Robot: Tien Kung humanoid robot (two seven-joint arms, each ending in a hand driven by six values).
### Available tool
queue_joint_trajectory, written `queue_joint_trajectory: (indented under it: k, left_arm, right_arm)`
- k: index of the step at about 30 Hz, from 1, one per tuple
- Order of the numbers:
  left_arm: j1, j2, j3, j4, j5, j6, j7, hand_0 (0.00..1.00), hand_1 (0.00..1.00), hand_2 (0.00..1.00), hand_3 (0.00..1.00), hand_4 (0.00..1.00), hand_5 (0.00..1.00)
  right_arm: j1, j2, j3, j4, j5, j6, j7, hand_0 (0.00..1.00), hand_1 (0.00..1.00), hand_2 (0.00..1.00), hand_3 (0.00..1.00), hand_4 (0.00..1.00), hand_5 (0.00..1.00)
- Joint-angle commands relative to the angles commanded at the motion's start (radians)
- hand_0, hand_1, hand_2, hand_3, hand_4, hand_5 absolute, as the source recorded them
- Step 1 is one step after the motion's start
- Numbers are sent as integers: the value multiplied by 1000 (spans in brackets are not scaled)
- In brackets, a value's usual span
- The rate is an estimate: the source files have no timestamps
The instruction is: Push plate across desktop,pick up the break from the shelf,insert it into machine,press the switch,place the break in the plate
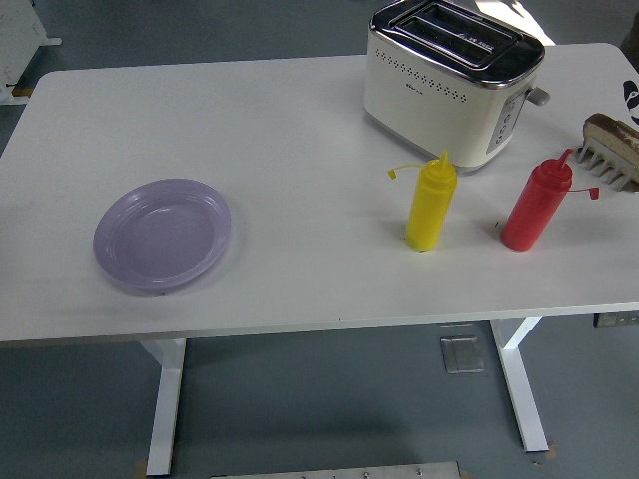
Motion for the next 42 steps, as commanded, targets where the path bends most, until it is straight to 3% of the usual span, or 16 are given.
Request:
queue_joint_trajectory:
  k: [4,5,7,16,17,27,34,35,42]
  left_arm:
    - [-10,0,18,48,82,-12,6,921,818,766,789,828,998]
    - [-13,-1,22,62,97,-13,4,934,838,797,828,828,998]
    - [-19,-3,30,90,118,-15,-2,934,838,797,828,828,998]
    - [-40,-12,54,219,123,-24,-22,937,841,802,835,830,998]
    - [-42,-13,58,231,120,-25,-22,924,836,798,835,830,998]
    - [-70,-28,120,326,89,-37,-22,913,834,796,834,840,998]
    - [-87,-39,170,354,70,-38,-31,905,829,793,831,841,998]
    - [-89,-41,180,357,66,-38,-32,899,825,786,823,842,998]
    - [-100,-50,227,368,46,-37,-36,895,820,783,819,842,998]
  right_arm:
    - [21,-2,-25,-31,-121,23,-37,820,777,784,814,675,88]
    - [26,-2,-31,-39,-154,30,-47,827,789,818,842,750,168]
    - [34,0,-43,-56,-209,40,-61,827,789,818,842,750,168]
    - [61,12,-69,-130,-380,52,-85,828,793,827,850,779,205]
    - [65,13,-70,-141,-386,52,-85,827,793,831,851,748,169]
    - [111,29,-87,-247,-406,33,-76,825,790,831,851,724,147]
    - [143,39,-101,-319,-410,-3,-71,819,787,820,842,747,176]
    - [148,40,-105,-331,-409,-7,-71,791,763,767,826,744,179]
    - [169,46,-129,-379,-404,-28,-68,763,738,739,812,739,176]
